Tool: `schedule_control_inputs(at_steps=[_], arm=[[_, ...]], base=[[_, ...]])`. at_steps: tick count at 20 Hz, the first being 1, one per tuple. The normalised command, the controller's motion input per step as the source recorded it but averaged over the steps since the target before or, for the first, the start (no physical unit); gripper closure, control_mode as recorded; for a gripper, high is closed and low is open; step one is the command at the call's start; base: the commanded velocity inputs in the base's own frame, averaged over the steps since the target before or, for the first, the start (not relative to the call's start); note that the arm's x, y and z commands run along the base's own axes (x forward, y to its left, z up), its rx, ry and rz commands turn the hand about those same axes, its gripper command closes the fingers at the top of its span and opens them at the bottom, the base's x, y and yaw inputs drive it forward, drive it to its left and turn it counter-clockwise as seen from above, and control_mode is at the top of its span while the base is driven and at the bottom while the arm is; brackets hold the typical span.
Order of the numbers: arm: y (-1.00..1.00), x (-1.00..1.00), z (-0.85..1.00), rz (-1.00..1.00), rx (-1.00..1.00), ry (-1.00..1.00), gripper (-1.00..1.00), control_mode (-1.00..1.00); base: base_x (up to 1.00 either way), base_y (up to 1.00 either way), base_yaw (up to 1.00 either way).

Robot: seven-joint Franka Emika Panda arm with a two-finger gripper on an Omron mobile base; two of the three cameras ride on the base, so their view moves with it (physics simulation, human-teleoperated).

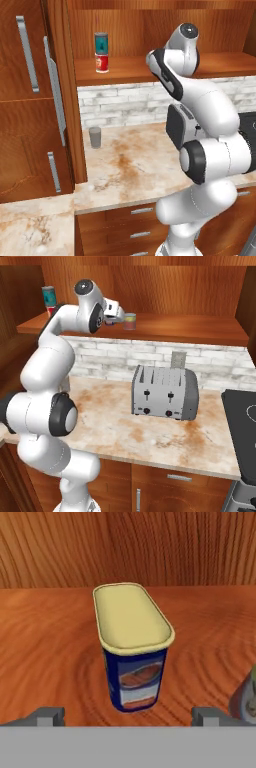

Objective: Stack two cans on top of the other two cans in the cabinet.

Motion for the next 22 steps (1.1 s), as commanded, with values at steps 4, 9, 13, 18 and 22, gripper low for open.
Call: schedule_control_inputs(at_steps=[4, 9, 13, 18, 22], arm=[[-0.03, 0.34, -0.1, 0.08, 0.0, 0.0, -1.0, -1.0], [0.0, 0.31, -0.09, 0.07, 0.0, 0.0, -1.0, -1.0], [0.0, 0.27, -0.06, 0.05, 0.0, 0.0, -1.0, -1.0], [-0.02, 0.07, -0.11, 0.02, 0.0, 0.0, -1.0, -1.0], [-0.05, 0.0, -0.18, 0.0, 0.0, 0.0, -1.0, -1.0]], base=[[0.0, 0.0, 0.0], [0.0, 0.0, 0.0], [0.0, 0.0, 0.0], [0.0, 0.0, 0.0], [0.0, 0.0, 0.0]])
